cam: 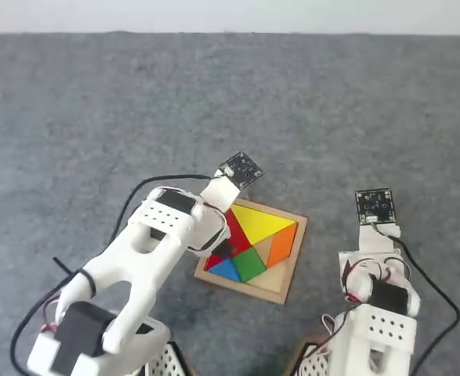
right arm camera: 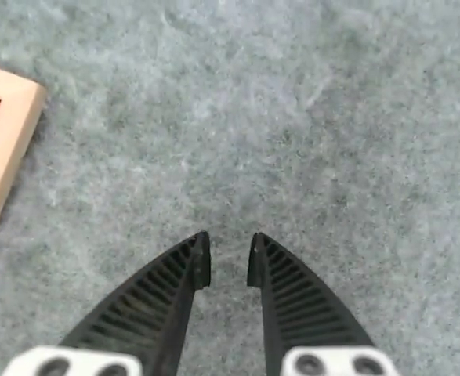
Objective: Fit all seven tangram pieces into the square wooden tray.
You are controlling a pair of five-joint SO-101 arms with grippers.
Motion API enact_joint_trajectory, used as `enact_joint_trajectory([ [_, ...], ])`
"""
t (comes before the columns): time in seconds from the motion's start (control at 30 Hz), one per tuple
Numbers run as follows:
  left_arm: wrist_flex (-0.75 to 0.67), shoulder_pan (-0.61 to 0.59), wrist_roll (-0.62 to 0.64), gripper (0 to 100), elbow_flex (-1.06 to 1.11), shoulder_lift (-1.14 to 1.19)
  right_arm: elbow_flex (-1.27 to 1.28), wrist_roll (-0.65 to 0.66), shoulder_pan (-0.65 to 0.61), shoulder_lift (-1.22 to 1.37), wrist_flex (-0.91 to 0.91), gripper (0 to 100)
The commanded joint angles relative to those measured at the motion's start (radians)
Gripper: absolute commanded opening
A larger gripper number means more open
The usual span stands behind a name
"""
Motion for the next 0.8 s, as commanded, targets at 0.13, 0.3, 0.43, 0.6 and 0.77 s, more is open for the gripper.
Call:
enact_joint_trajectory([
  [0.13, 0.075, -0.011, -0.018, 25, 0.033, -0.292, -0.011, 0.003, 0.005, -0.021, -0.021, 9.5],
  [0.3, 0.187, 0.011, -0.023, 25, 0.122, -0.542, -0.011, 0.003, 0.005, -0.021, -0.022, 9.5],
  [0.43, 0.178, 0.051, -0.021, 25, 0.171, -0.552, -0.011, 0.003, 0.005, -0.021, -0.021, 9.5],
  [0.6, 0.097, 0.089, -0.015, 25, 0.171, -0.417, -0.011, 0.003, 0.005, -0.021, -0.021, 9.5],
  [0.77, 0.015, 0.083, -0.021, 25, 0.139, -0.229, -0.011, 0.003, 0.005, -0.021, -0.021, 9.5],
])
